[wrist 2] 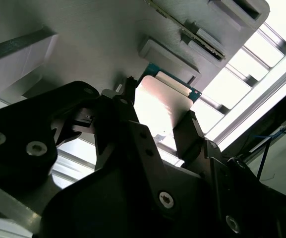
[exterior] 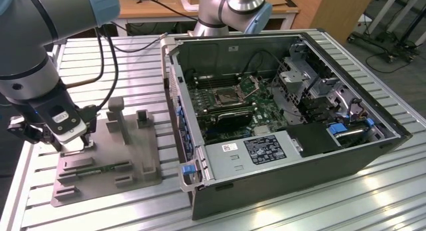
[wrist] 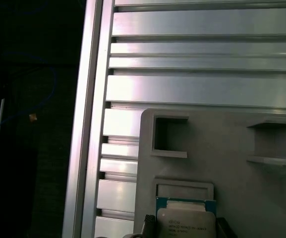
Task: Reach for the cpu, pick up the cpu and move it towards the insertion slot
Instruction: 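Pick up the cpu and move it towards the insertion slot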
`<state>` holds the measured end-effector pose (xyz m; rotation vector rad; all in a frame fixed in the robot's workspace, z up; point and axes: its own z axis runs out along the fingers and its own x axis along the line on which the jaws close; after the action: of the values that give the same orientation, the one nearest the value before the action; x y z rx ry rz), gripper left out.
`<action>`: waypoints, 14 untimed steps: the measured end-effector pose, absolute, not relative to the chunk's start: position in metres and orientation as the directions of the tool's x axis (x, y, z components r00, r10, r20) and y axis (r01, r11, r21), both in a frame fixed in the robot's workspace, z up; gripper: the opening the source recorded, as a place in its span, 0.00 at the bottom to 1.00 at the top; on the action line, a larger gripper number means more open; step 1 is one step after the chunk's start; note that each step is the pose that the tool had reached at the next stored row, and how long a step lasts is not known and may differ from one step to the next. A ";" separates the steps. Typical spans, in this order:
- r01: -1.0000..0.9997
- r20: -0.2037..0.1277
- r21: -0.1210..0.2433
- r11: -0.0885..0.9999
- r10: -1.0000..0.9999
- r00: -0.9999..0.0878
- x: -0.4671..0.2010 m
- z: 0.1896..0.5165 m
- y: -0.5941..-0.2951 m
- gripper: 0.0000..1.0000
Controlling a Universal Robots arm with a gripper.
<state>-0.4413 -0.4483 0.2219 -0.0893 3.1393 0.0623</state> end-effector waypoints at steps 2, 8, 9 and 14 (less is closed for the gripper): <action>-0.057 -0.001 0.039 0.998 -0.057 -0.998 -0.441 0.223 -0.448 0.55; -0.057 -0.001 0.040 0.998 -0.057 -0.998 -0.441 0.227 -0.448 0.55; -0.057 -0.001 0.040 0.998 -0.057 -0.998 -0.441 0.227 -0.448 0.55; -0.057 -0.001 0.040 0.998 -0.057 -0.998 -0.441 0.228 -0.448 0.55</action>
<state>-0.4413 -0.4483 0.2278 -0.0892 3.1399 0.0622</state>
